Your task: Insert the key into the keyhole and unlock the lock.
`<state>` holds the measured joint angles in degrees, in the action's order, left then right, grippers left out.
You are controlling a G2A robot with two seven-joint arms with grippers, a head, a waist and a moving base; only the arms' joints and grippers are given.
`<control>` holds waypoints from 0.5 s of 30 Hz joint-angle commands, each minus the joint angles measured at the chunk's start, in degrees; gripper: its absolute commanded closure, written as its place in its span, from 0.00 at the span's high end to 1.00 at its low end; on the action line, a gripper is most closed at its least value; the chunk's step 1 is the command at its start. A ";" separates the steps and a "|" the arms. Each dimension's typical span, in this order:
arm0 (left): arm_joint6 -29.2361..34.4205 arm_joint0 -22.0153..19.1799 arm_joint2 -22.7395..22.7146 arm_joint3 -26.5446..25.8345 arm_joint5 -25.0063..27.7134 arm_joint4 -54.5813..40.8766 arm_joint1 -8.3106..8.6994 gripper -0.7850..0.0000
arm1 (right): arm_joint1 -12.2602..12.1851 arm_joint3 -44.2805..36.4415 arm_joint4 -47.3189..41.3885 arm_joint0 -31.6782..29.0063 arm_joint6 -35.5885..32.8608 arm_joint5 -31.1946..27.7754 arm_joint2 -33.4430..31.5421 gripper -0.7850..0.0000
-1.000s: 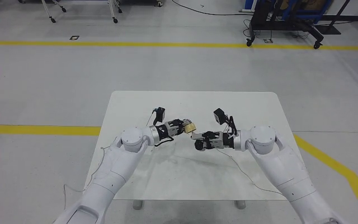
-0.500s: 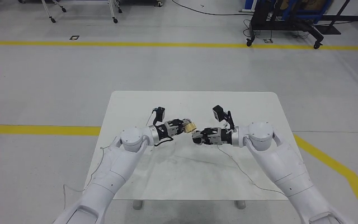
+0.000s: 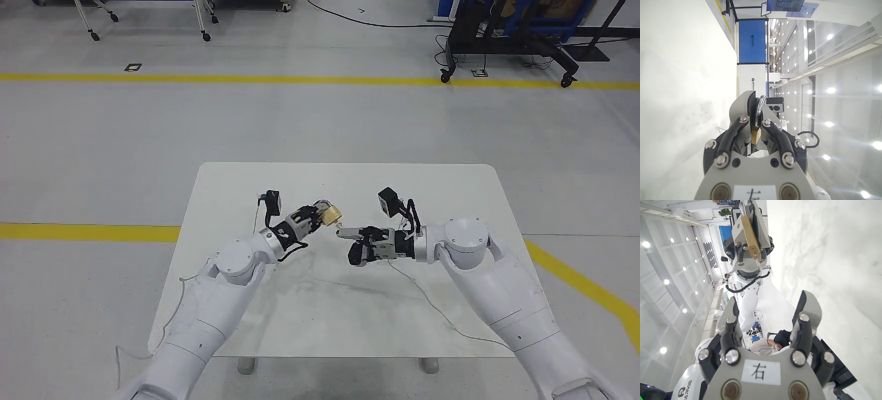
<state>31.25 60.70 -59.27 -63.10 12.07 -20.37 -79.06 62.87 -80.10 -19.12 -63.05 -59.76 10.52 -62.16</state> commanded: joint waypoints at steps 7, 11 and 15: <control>-6.64 3.45 0.27 -2.42 10.17 3.89 -0.26 0.00 | 0.82 3.08 -15.98 -2.81 -3.69 -10.37 -1.99 1.00; -6.63 3.89 0.11 -2.78 13.38 3.38 -0.40 0.00 | 1.41 7.25 -19.60 -2.02 -4.74 -12.56 -1.31 0.55; -6.27 4.32 -0.09 -2.87 15.44 3.65 -0.41 0.00 | 2.05 10.73 -20.57 -0.12 -3.19 -11.20 0.01 0.38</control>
<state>24.90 64.92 -59.34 -65.94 27.17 -16.76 -79.46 64.76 -69.98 -39.49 -63.59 -63.44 -1.06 -62.52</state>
